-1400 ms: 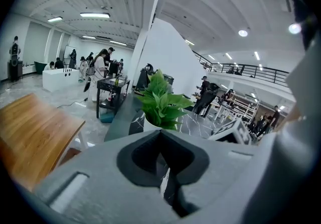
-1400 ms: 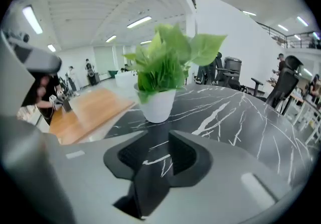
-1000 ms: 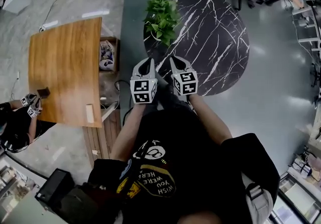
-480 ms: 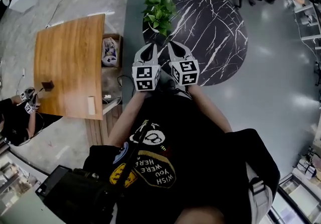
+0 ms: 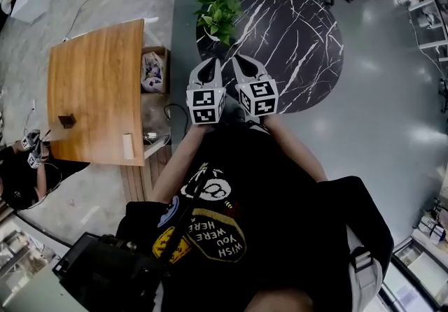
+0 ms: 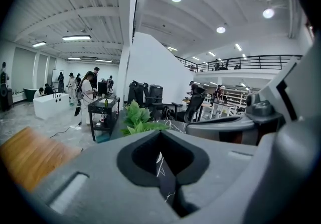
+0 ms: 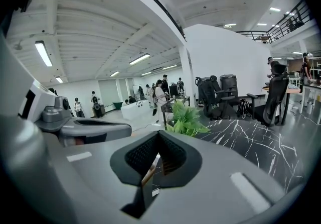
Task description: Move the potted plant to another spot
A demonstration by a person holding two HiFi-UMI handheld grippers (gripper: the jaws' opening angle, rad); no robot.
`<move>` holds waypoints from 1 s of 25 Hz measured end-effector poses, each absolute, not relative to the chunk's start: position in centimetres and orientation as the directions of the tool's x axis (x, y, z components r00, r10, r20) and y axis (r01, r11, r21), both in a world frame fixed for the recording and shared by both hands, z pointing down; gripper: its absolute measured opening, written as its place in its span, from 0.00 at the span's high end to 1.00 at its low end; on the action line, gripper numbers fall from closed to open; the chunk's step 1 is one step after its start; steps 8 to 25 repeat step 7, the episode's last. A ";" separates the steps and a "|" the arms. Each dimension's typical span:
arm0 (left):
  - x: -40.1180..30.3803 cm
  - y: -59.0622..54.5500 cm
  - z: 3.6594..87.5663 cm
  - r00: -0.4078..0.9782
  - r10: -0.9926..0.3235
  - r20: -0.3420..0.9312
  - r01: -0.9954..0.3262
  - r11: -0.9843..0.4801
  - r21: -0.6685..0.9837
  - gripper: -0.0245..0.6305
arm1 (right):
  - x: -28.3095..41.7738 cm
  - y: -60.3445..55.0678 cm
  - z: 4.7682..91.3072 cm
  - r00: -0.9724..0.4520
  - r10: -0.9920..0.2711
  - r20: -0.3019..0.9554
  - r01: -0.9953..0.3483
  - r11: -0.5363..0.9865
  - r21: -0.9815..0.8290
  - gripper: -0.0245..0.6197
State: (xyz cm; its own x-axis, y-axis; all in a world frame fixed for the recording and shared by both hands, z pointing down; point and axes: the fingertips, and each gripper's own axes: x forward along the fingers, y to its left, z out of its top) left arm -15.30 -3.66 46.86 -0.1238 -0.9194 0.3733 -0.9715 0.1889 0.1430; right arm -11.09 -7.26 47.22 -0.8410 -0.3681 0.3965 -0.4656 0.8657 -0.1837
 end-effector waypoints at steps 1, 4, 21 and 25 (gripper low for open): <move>-15.1 -3.6 46.9 -0.121 -0.920 0.373 -0.972 0.185 0.142 0.96 | -10.9 -7.1 47.2 -0.842 -0.368 0.394 -0.466 0.865 -0.186 0.96; -14.7 -3.3 47.0 -0.121 -0.920 0.372 -0.974 0.182 0.133 0.96 | -10.4 -6.8 47.2 -0.842 -0.371 0.392 -0.470 0.861 -0.196 0.96; -14.4 -3.3 46.8 -0.125 -0.920 0.372 -0.975 0.184 0.127 0.96 | -9.9 -6.8 47.2 -0.839 -0.373 0.397 -0.476 0.857 -0.200 0.96; -14.4 -3.3 46.8 -0.125 -0.920 0.372 -0.975 0.184 0.127 0.96 | -9.9 -6.8 47.2 -0.839 -0.373 0.397 -0.476 0.857 -0.200 0.96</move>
